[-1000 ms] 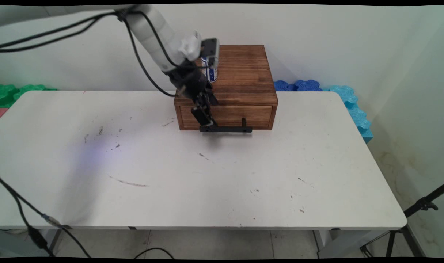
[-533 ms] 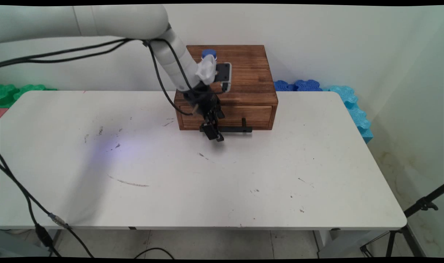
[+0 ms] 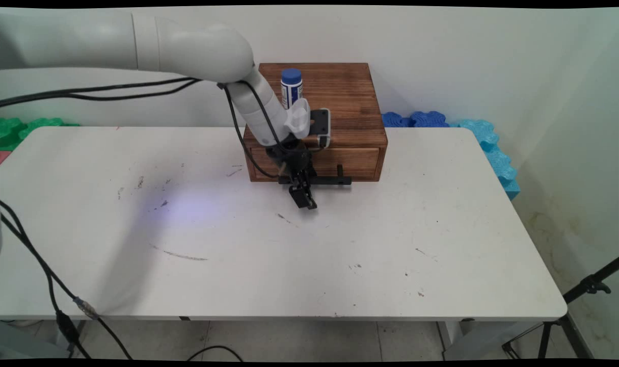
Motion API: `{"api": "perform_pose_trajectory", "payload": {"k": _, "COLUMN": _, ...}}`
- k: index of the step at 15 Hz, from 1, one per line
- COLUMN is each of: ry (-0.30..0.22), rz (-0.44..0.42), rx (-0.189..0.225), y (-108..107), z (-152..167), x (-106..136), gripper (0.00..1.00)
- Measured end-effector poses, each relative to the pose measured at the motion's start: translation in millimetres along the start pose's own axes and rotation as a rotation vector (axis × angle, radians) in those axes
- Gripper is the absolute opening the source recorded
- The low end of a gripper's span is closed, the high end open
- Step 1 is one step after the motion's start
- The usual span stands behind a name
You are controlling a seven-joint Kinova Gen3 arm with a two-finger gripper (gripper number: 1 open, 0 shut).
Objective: Open the drawer
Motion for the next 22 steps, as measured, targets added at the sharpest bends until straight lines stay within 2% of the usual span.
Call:
{"api": "perform_pose_trajectory", "payload": {"k": 4, "ry": 0.000, "rz": -0.019, "rx": -0.011, "y": 7, "z": 15, "x": 4, "gripper": 1.00}}
{"api": "perform_pose_trajectory", "payload": {"k": 8, "ry": -0.001, "rz": -0.027, "rx": -0.025, "y": 23, "z": 21, "x": 8, "gripper": 1.00}}
{"api": "perform_pose_trajectory", "payload": {"k": 22, "ry": -0.009, "rz": -0.019, "rx": -0.063, "y": 110, "z": 11, "x": 14, "gripper": 1.00}}
